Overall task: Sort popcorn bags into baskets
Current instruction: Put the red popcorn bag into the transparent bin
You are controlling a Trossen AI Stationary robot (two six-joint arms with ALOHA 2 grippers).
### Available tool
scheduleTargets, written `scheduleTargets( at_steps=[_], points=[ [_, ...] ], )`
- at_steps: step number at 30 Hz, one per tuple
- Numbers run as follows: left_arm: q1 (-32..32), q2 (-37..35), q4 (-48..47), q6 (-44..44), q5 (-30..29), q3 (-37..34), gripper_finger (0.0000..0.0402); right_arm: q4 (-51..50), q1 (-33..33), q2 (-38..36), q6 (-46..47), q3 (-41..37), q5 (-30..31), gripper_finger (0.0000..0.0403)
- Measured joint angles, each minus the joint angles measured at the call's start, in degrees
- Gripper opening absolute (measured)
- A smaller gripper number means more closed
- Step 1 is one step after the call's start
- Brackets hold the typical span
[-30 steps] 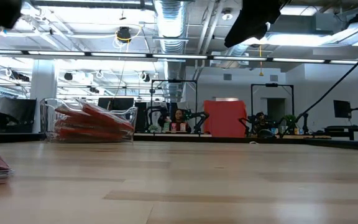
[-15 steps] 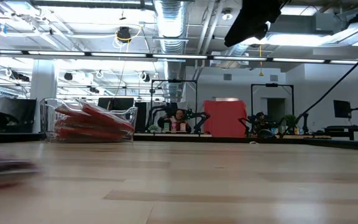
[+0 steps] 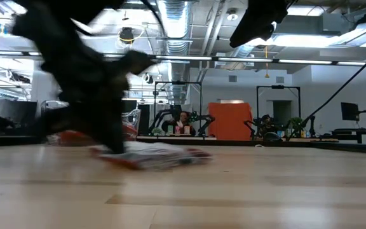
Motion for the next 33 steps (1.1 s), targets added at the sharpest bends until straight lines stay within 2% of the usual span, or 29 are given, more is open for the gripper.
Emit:
scheduleTargets(
  at_steps=[7, 10, 14, 16, 19, 22, 26, 33],
  points=[
    [11.8, -0.4, 14.7, 11.1, 2.1, -0.2, 0.0, 0.8, 0.8, 0.1, 0.2, -0.2, 0.1, 0.0098],
    [13.9, -4.3, 17.5, 12.0, 2.8, 0.0, 0.0, 8.1, 1.8, 1.3, 1.3, -3.3, -0.1, 0.0098],
    [14.1, -11.1, 13.5, 15.0, -0.6, -0.1, 0.0, 18.5, 3.9, 3.2, 4.6, -7.8, -0.2, 0.0098],
    [14.0, -14.6, 9.8, 16.4, -3.1, 0.0, 0.0, 20.3, 4.8, 5.2, 5.3, -9.5, 0.3, 0.0098],
    [14.1, -18.4, 2.1, 16.4, -6.4, -0.1, 0.0, 26.3, 5.3, 10.4, 5.4, -9.7, 0.0, 0.0098],
    [14.1, -20.6, -2.6, 17.7, -7.2, -0.1, 0.0009, 29.7, 5.4, 16.0, 6.6, -9.7, 0.0, 0.0096],
    [14.1, -21.1, -2.9, 21.7, -5.3, -0.1, 0.0053, 32.5, 5.4, 22.6, 7.9, -9.6, -0.4, 0.0086],
    [14.6, -21.1, -4.2, 22.9, -4.6, -0.7, 0.0177, 29.6, 5.5, 27.4, 11.0, -9.7, -4.2, 0.0057]
  ],
)
